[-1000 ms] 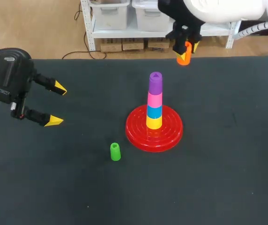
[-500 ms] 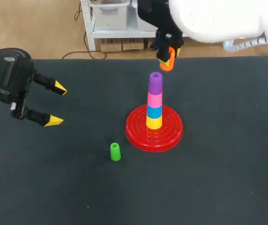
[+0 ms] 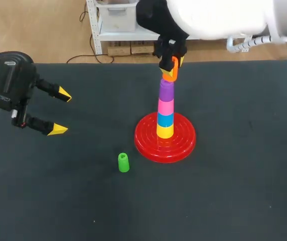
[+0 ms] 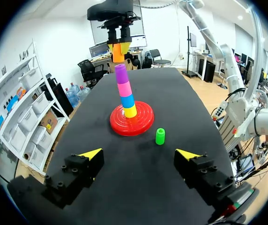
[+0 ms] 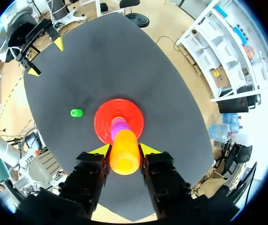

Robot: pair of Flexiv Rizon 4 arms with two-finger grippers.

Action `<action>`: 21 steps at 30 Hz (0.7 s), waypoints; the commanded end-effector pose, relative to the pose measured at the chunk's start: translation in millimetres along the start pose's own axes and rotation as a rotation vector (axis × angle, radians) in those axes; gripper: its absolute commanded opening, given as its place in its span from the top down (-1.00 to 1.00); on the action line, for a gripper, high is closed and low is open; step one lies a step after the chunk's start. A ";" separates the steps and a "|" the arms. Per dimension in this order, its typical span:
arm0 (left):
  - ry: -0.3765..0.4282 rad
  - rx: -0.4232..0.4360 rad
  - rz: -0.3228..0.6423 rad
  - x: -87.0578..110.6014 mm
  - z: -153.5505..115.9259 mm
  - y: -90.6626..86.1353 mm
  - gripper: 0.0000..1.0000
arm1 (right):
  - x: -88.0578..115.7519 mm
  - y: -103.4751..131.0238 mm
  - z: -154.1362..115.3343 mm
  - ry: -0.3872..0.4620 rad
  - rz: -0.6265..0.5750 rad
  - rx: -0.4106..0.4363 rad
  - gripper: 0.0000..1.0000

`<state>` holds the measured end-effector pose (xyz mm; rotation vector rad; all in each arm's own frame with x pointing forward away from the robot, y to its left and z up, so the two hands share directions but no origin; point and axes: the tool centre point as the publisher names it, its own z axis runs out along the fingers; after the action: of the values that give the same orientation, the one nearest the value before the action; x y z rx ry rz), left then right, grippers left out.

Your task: Pick up and stack the cylinders on the red base in this order: pink,purple,orange,green

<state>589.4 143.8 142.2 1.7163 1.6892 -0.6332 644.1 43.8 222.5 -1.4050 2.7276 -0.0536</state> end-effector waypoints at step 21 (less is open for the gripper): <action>-0.002 0.001 0.002 1.2 0.8 1.0 -1.00 | -14.7 -8.6 17.8 0.066 -0.020 -0.058 1.00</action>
<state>589.4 143.8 142.2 1.7163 1.6891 -0.6333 658.5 49.1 209.9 -1.4671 2.7833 -0.0223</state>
